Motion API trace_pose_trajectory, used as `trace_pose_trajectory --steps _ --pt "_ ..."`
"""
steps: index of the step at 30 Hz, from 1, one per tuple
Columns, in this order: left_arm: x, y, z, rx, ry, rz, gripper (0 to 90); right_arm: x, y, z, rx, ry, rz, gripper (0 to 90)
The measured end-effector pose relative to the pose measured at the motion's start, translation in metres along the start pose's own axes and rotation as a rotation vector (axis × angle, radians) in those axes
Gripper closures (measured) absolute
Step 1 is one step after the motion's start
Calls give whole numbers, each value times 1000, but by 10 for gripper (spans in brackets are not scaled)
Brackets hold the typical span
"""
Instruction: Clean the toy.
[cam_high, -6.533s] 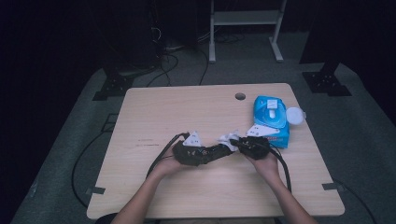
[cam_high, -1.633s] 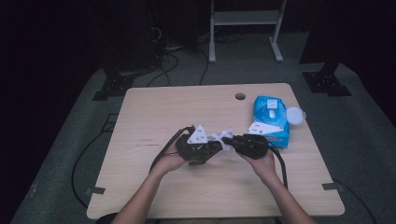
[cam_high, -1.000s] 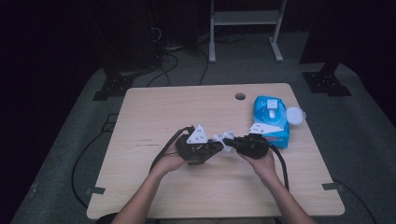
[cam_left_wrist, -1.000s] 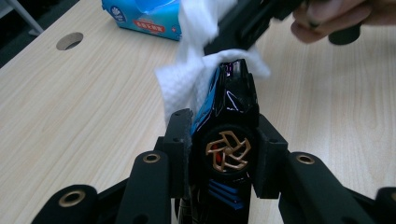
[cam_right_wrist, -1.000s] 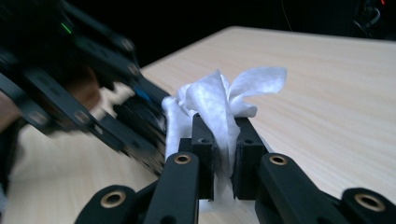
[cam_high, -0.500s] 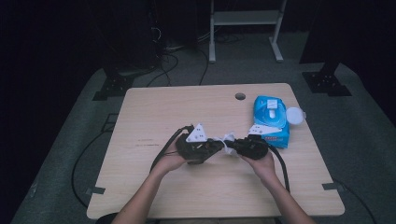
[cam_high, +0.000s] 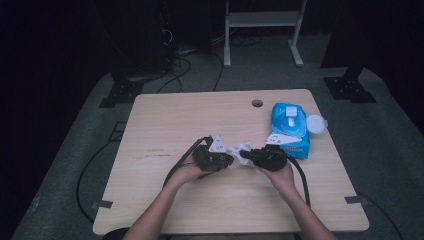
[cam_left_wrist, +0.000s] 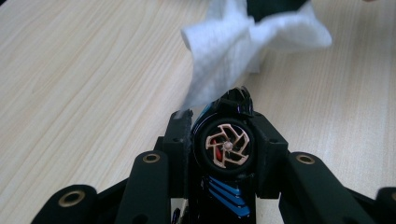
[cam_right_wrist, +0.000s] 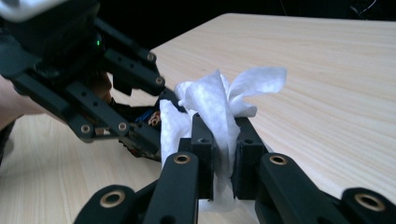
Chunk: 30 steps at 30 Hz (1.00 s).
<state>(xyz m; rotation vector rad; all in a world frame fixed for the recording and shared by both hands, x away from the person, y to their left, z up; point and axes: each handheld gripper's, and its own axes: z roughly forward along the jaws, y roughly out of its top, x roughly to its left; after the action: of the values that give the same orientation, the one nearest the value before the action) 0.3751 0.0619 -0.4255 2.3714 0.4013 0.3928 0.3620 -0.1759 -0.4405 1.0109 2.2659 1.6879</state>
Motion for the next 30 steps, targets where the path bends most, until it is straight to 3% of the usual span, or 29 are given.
trace_pose_trajectory --steps 5,13,14,16,18,24,28,30 --pt "-1 1 1 18 -3 -5 633 3 -2 5 19 5 -11 810" --pt "11 -5 -11 -27 -57 -63 581 3 -3 7 33 3 -13 809" --pt "15 -8 -16 -48 -82 -91 574 2 -4 7 36 5 -14 809" --pt "18 -10 -19 -67 -94 -110 567 2 -4 7 35 5 -13 809" --pt "27 -17 -27 -123 -147 -173 504 2 -4 7 34 3 -14 808" --pt "28 -27 -36 -128 -157 -147 439 3 -3 8 33 1 -19 808" --pt "32 -42 -42 -161 -174 -168 413 3 -3 9 38 3 -17 808" --pt "37 -50 -46 -188 -185 -206 388 3 -3 10 37 4 -16 808"
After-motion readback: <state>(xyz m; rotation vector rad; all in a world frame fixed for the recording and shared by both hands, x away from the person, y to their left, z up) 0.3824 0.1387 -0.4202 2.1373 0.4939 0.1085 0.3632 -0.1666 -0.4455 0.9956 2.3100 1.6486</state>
